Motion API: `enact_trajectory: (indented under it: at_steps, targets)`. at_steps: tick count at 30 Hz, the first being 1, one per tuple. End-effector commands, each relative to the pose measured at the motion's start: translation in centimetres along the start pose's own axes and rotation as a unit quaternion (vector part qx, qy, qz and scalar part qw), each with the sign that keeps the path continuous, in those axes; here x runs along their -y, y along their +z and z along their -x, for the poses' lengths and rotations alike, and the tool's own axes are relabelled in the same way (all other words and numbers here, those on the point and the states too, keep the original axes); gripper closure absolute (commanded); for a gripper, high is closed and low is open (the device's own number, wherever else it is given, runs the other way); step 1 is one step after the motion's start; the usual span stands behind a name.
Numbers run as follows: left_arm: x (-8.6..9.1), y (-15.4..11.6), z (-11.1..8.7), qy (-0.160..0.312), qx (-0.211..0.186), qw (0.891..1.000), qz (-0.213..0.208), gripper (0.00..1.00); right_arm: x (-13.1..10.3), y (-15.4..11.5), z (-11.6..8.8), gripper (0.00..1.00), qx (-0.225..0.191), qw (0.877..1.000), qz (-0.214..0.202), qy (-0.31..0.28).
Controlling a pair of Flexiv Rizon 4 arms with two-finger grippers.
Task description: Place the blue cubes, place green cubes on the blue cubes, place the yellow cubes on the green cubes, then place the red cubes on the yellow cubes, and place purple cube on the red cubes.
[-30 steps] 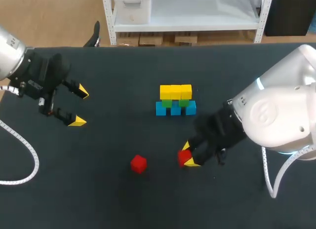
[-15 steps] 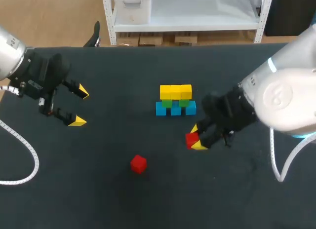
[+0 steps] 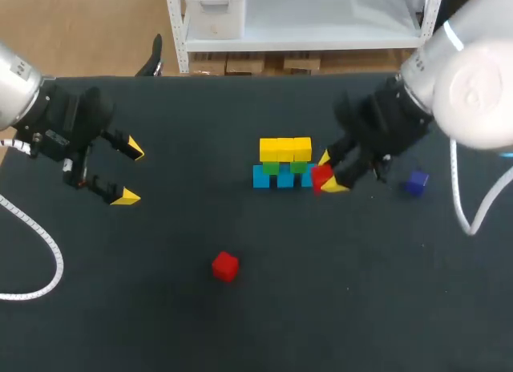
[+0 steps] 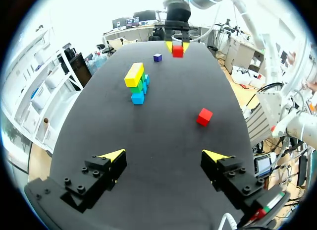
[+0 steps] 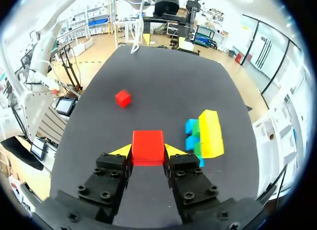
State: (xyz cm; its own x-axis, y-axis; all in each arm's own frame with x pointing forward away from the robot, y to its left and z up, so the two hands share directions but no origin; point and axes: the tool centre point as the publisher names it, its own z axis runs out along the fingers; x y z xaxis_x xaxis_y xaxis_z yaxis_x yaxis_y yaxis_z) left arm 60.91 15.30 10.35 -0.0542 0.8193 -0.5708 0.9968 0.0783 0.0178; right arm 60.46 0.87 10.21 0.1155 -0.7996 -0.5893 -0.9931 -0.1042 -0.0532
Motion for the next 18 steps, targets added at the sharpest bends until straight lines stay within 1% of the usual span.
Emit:
enact_trajectory:
  at_steps: [1, 8, 13, 18]
  targets:
    - [0.0, 0.0, -0.1, 0.001, 0.002, 1.0, 0.0, 0.0, 1.5, -1.2, 0.5, 1.0, -0.006, 1.0, 0.0, 0.0]
    - [0.0, 0.0, -0.1, 0.001, 0.002, 1.0, 0.0, 0.0, 4.4, -2.3, -0.3, 1.0, 0.036, 0.999, -0.019, 0.02]
    - [0.0, 0.0, -0.1, 0.001, 0.002, 1.0, 0.0, 0.0, 6.8, -1.9, -0.8, 1.0, 0.04, 0.998, -0.031, 0.025]
    - [0.0, 0.0, -0.1, 0.001, 0.002, 1.0, 0.0, 0.0, 8.7, -1.2, -0.5, 1.0, 0.045, 0.998, -0.037, 0.02]
